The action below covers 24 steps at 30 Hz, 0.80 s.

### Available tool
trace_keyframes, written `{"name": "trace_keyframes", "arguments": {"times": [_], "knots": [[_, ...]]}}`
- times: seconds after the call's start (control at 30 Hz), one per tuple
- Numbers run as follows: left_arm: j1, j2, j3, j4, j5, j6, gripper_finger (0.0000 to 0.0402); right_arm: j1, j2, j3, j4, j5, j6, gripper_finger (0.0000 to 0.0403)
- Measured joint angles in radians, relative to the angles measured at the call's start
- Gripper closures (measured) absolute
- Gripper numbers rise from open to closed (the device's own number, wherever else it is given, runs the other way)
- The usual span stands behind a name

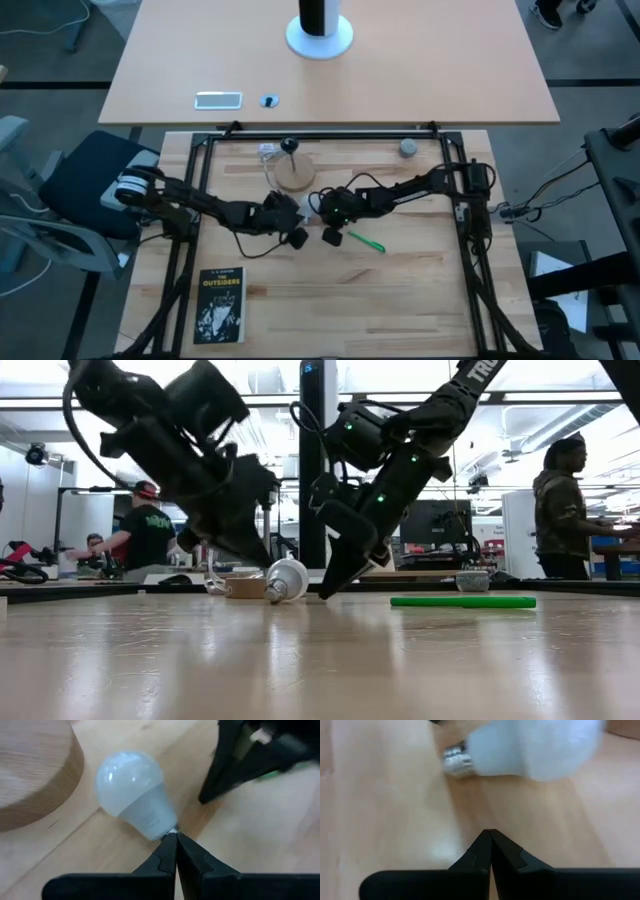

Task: Screw lightbulb
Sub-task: Insert the lightbulb into the lamp

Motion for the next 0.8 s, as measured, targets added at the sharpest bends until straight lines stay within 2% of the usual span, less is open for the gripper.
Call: {"name": "trace_keyframes", "arguments": {"times": [0.17,0.33,0.47,0.57,0.7,0.8], "knots": [[0.006,-0.025,0.0,0.001,0.0,-0.119,0.0372,-0.038,-0.002,-0.007,0.012,0.004,0.011,0.0403],[0.017,0.004,0.0,0.046,0.022,-0.223,0.0304,-0.05,-0.002,-0.007,0.017,0.001,0.01,0.0403],[0.017,0.065,0.001,0.198,0.002,-0.224,0.0245,-0.056,-0.002,-0.007,0.028,0.002,0.006,0.0403],[0.019,0.111,0.019,0.201,0.0,-0.224,0.0211,-0.055,-0.002,-0.007,0.042,-0.005,0.005,0.0403],[0.02,0.175,0.053,0.2,-0.007,-0.227,0.0184,-0.055,-0.002,-0.007,0.044,-0.022,0.001,0.0403],[0.025,0.233,0.085,0.19,-0.021,-0.236,0.0178,-0.056,-0.002,-0.007,0.054,-0.028,-0.002,0.0403]]}}
